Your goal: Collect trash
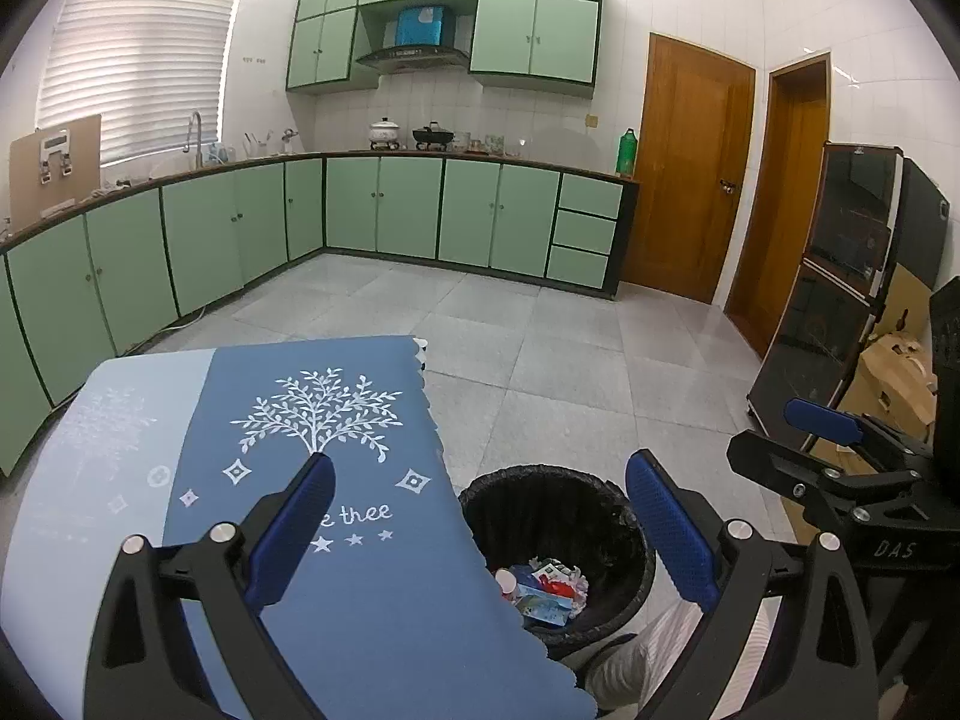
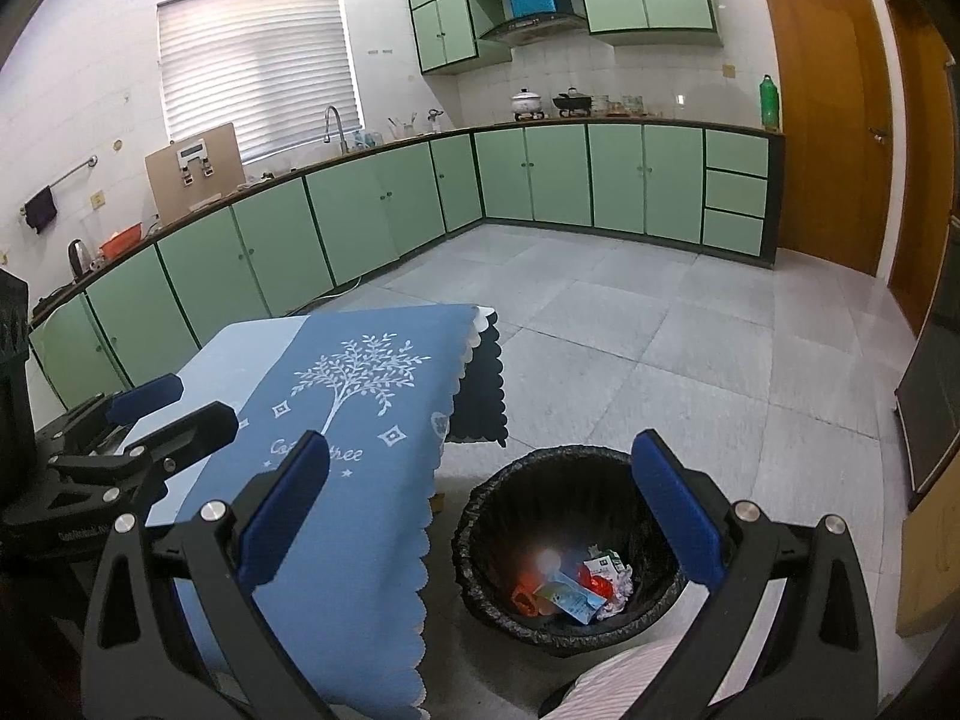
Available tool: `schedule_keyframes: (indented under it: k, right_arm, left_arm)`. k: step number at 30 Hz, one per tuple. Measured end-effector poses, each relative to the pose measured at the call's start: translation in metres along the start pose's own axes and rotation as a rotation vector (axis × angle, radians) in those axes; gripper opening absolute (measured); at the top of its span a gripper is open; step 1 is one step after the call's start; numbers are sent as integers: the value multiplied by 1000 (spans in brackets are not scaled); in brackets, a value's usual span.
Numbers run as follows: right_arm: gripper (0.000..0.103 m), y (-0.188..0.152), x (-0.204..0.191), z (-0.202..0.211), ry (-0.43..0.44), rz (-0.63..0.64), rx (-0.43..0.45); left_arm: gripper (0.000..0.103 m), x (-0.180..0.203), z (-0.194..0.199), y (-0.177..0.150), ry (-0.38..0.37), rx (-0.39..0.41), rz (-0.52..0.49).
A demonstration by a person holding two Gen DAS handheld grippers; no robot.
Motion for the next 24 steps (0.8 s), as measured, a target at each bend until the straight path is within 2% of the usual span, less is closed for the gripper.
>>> schedule_keyframes:
  k: [24]
  right_arm:
    - [98,0,-6,1,8,12,6]
  left_arm:
    - [95,-4,8,-1,6,16,5]
Point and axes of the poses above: each gripper's, at about its wrist camera, not at the fingertips, and z roughly against the way its jaws point, x to its right, y to its top, the point moved 5 cm from there along -z, roughly the way its jaws point, and after that the axes turned 13 degrees about -x, right-handed, at the moved point
